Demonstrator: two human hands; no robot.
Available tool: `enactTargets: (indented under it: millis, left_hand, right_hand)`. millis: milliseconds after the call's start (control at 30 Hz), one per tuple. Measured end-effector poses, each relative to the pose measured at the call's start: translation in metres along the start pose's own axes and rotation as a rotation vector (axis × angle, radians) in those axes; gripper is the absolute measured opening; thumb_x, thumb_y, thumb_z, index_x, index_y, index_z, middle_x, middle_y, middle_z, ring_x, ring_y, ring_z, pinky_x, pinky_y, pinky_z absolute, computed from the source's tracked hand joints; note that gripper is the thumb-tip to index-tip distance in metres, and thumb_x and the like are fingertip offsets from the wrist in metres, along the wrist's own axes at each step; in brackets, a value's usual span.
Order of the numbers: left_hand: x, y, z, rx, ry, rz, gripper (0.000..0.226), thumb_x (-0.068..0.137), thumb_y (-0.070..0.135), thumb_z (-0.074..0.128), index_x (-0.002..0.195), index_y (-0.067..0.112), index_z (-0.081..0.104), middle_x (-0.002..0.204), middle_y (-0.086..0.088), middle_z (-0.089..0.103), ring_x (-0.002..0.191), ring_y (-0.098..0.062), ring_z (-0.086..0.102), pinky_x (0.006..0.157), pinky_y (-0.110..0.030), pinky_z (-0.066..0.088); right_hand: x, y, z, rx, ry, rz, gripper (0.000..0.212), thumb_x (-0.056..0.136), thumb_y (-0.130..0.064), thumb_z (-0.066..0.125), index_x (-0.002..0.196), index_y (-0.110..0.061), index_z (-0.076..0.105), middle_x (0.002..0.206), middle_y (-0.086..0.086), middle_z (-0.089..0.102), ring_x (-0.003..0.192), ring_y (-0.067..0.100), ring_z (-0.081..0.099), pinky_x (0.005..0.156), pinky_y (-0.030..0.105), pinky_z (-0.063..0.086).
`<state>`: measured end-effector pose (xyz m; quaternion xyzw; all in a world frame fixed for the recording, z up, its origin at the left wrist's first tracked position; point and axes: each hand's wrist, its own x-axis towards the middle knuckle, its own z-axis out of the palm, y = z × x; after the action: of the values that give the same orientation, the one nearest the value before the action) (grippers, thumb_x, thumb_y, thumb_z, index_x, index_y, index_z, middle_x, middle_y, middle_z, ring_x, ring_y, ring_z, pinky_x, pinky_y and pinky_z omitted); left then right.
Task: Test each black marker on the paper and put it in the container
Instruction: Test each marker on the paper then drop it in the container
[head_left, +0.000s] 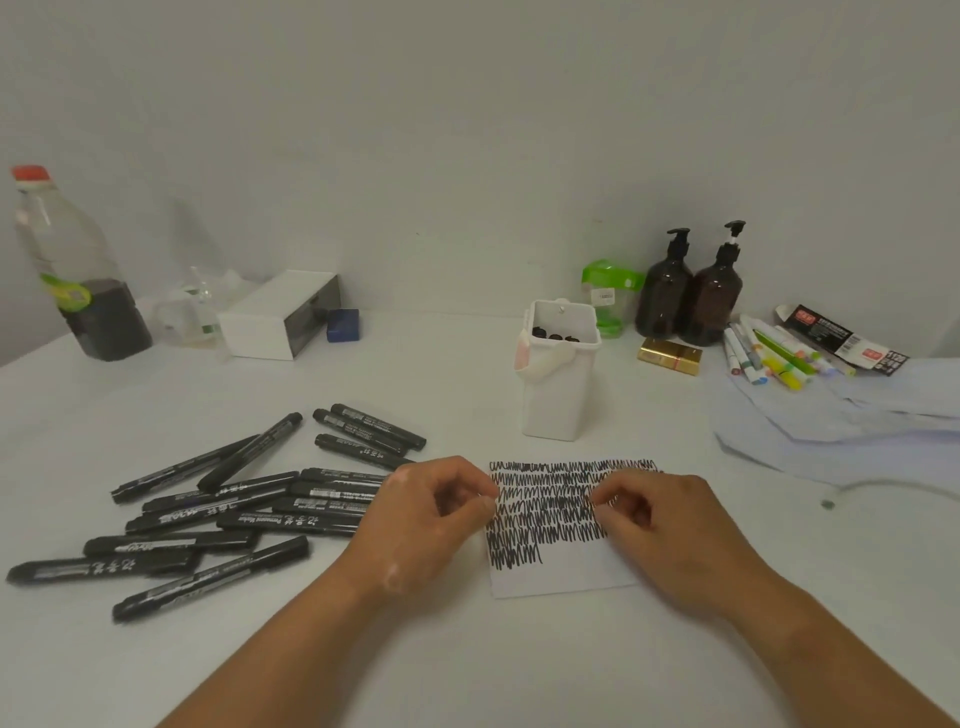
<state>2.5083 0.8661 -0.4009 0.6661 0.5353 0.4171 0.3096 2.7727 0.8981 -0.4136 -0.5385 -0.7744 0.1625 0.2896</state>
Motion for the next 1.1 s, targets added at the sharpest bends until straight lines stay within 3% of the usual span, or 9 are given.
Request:
enactTargets:
  millis: [167,333,467,633,800,900,967,1033,1100]
  left_hand:
    - [0.013,0.0,-0.022,0.316,0.07,0.063,0.016,0.088,0.013,0.064,0.086,0.026,0.073,0.069,0.014,0.067,0.059,-0.004,0.057,0.061,-0.012,0.043]
    - [0.067,-0.021,-0.068,0.868,-0.011,-0.041,0.035,0.096,0.004,0.055,0.125,0.022,0.065,0.123,-0.001,0.063,0.111,-0.019,0.058,0.099,-0.032,0.05]
    - [0.095,-0.029,-0.074,1.015,-0.116,-0.057,0.034,0.101,0.021,0.054,0.133,0.027,0.058,0.138,0.0,0.057,0.127,-0.022,0.048,0.109,-0.036,0.042]
    - [0.109,-0.028,-0.051,1.091,-0.301,-0.071,0.029,0.096,0.028,0.058,0.124,0.027,0.065,0.126,0.001,0.063,0.114,-0.021,0.056,0.102,-0.039,0.047]
    - [0.113,-0.035,-0.044,1.146,-0.278,0.0,0.023,0.098,0.026,0.055,0.119,0.024,0.065,0.118,0.0,0.063,0.108,-0.021,0.056,0.096,-0.036,0.048]
    - [0.114,-0.028,-0.046,1.086,-0.185,0.127,0.025,0.102,0.027,0.052,0.122,0.02,0.065,0.119,-0.001,0.065,0.109,-0.022,0.056,0.096,-0.038,0.046]
    - [0.112,-0.014,-0.046,0.967,-0.071,0.306,0.025,0.1,0.025,0.057,0.12,0.016,0.069,0.114,-0.003,0.07,0.103,-0.021,0.058,0.09,-0.035,0.048]
    - [0.106,0.008,-0.045,0.807,0.042,0.429,0.022,0.097,0.022,0.062,0.116,0.016,0.072,0.103,0.001,0.073,0.091,-0.01,0.06,0.083,-0.024,0.048]
    - [0.097,0.028,-0.046,0.592,0.135,0.405,0.018,0.096,0.022,0.064,0.111,0.022,0.072,0.092,0.015,0.07,0.079,0.002,0.061,0.074,-0.005,0.043]
  right_hand:
    - [-0.001,0.001,-0.002,0.04,0.069,-0.021,0.021,0.083,-0.023,0.074,0.077,-0.042,0.069,0.07,-0.019,0.066,0.062,0.008,0.058,0.062,0.013,0.043]
    - [0.001,-0.004,0.001,0.09,0.063,-0.034,0.021,0.084,-0.021,0.076,0.076,-0.039,0.07,0.07,-0.023,0.065,0.062,0.006,0.057,0.063,0.012,0.042]
    - [-0.002,-0.007,0.003,0.119,0.025,-0.042,0.019,0.085,-0.021,0.077,0.077,-0.037,0.07,0.069,-0.015,0.065,0.057,0.006,0.054,0.06,0.013,0.041]
    - [-0.001,-0.005,0.002,0.149,0.02,-0.034,0.017,0.085,-0.022,0.077,0.078,-0.036,0.071,0.068,-0.01,0.066,0.054,0.005,0.052,0.058,0.013,0.04]
    - [0.0,-0.003,0.001,0.17,0.023,-0.016,0.015,0.085,-0.023,0.077,0.078,-0.036,0.072,0.069,-0.014,0.066,0.053,0.004,0.052,0.059,0.011,0.04]
    - [0.001,-0.003,0.0,0.192,0.023,-0.019,0.015,0.085,-0.023,0.077,0.079,-0.037,0.072,0.069,-0.017,0.066,0.054,0.004,0.053,0.06,0.011,0.04]
    - [0.001,-0.004,0.0,0.199,0.029,-0.015,0.016,0.085,-0.023,0.077,0.079,-0.037,0.072,0.069,-0.018,0.066,0.054,0.004,0.053,0.06,0.011,0.04]
    - [0.001,-0.005,-0.001,0.207,0.033,-0.015,0.015,0.085,-0.023,0.077,0.079,-0.037,0.072,0.067,-0.019,0.066,0.054,0.004,0.052,0.06,0.011,0.04]
    - [-0.001,-0.006,-0.002,0.209,0.035,-0.022,0.015,0.085,-0.024,0.077,0.081,-0.037,0.072,0.068,-0.02,0.065,0.055,0.006,0.053,0.061,0.011,0.041]
